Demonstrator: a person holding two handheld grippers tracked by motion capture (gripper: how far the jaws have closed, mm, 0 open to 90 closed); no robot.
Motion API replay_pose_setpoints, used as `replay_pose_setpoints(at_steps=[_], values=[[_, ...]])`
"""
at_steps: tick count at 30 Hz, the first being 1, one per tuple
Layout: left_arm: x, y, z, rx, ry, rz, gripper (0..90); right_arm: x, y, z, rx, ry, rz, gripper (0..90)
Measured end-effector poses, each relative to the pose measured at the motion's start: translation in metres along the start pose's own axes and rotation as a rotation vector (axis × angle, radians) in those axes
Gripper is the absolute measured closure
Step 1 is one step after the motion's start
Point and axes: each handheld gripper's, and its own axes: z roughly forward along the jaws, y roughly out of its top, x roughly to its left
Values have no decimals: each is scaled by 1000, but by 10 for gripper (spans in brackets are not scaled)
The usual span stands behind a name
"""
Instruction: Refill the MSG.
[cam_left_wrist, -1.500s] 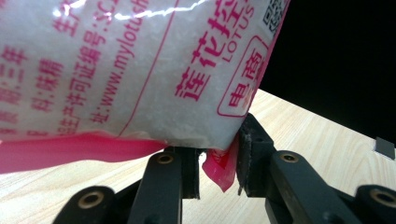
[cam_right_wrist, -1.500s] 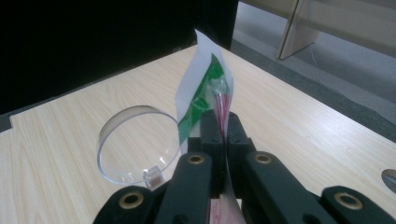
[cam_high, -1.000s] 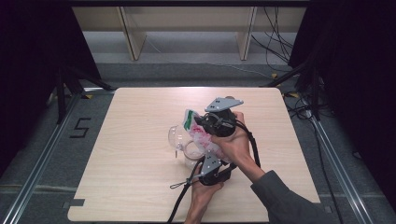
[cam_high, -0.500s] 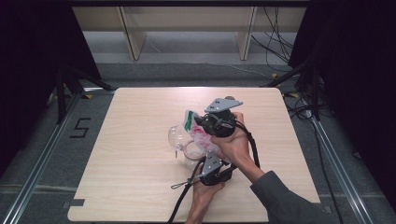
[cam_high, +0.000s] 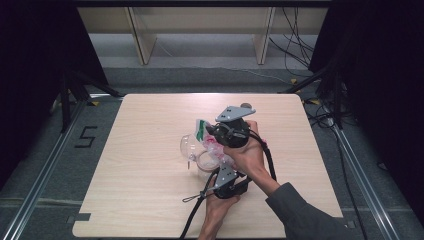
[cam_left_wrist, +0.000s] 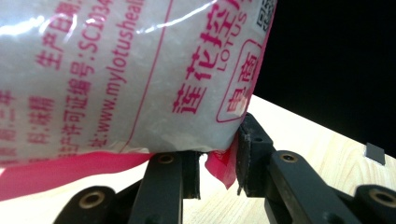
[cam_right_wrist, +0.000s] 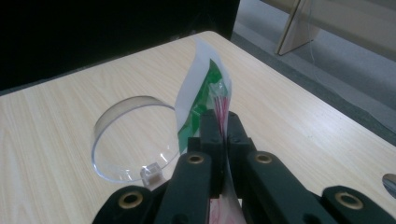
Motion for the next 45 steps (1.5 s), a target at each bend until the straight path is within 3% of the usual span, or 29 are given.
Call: replay_pose_setpoints(at_steps=[7, 10, 14, 15, 19, 21, 23, 24, 26, 27, 28, 45], values=[[0, 0, -1, -4, -2, 3, 729, 0, 1, 0, 11, 10, -2, 900], [0, 1, -1, -1, 0, 4, 729, 1, 1, -1, 6, 10, 19, 900], [0, 1, -2, -4, -1, -5, 729, 2, 0, 2, 10, 10, -6, 900], [0, 1, -2, -5, -1, -2, 729, 2, 0, 2, 4, 7, 10, 900], [0, 1, -2, -9, -5, -8, 729, 2, 1, 3, 1, 9, -3, 900], [0, 1, -2, -9, -6, -9, 729, 3, 0, 2, 3, -1, 17, 900], [0, 1, -2, -11, -8, -13, 729, 5, 0, 3, 4, -3, 7, 900], [0, 1, -2, -12, -7, -12, 729, 3, 1, 3, -5, -5, -19, 900], [0, 1, -2, -14, -9, -9, 729, 2, 1, 2, 0, 13, -9, 900], [0, 1, -2, -10, -7, -9, 729, 4, 1, 1, 8, 9, 21, 900], [0, 1, -2, -10, -8, -10, 729, 3, 1, 3, 0, 9, -5, 900], [0, 2, -2, -11, -11, -14, 728, 4, 1, 3, 7, 4, -11, 900]])
